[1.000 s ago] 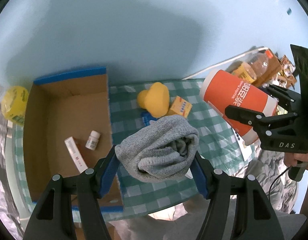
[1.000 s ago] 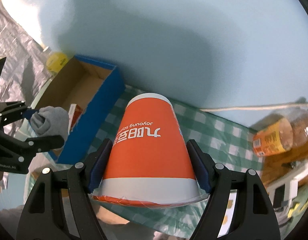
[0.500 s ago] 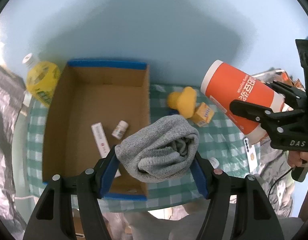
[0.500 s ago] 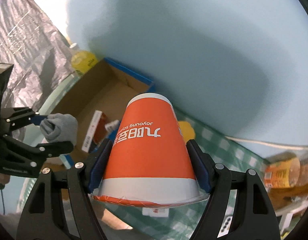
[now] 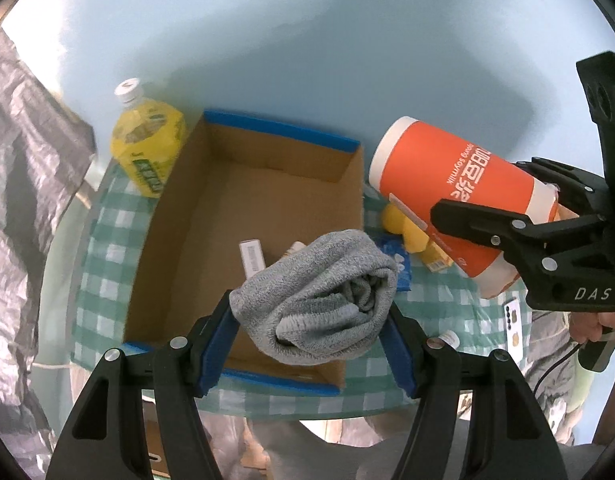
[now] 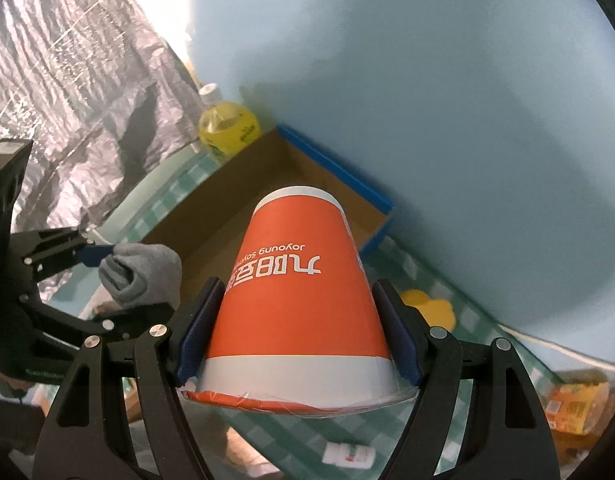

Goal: Organize objects
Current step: 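Carry the grey sock and orange cup over the cardboard box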

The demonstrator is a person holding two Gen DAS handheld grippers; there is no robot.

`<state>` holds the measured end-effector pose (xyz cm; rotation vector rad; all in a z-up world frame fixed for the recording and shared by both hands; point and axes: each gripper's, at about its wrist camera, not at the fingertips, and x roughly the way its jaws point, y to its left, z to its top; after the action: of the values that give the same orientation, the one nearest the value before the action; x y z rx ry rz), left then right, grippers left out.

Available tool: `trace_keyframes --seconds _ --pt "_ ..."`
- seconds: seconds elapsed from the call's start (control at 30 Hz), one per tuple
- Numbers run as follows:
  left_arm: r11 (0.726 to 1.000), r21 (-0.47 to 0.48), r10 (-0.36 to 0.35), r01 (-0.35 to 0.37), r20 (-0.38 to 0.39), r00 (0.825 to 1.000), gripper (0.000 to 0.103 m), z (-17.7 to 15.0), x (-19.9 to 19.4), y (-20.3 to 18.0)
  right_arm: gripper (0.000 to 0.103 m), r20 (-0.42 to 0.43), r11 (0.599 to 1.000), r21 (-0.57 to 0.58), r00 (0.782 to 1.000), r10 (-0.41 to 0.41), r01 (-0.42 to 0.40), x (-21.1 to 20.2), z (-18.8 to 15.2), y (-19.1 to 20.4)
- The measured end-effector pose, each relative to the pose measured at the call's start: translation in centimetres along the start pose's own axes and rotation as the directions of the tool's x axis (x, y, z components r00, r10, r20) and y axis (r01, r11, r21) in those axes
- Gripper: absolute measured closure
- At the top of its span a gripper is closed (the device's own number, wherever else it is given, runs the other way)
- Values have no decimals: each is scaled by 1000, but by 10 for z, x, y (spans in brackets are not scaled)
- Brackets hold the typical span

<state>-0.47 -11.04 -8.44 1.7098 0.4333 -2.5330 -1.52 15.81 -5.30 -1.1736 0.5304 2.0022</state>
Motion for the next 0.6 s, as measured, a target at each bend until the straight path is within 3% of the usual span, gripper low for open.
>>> trace_keyframes --seconds 0.6 --pt "995 -82 53 -54 -19 998 34 -3 8 47 26 -63 998 -67 998 7 -11 42 30 36"
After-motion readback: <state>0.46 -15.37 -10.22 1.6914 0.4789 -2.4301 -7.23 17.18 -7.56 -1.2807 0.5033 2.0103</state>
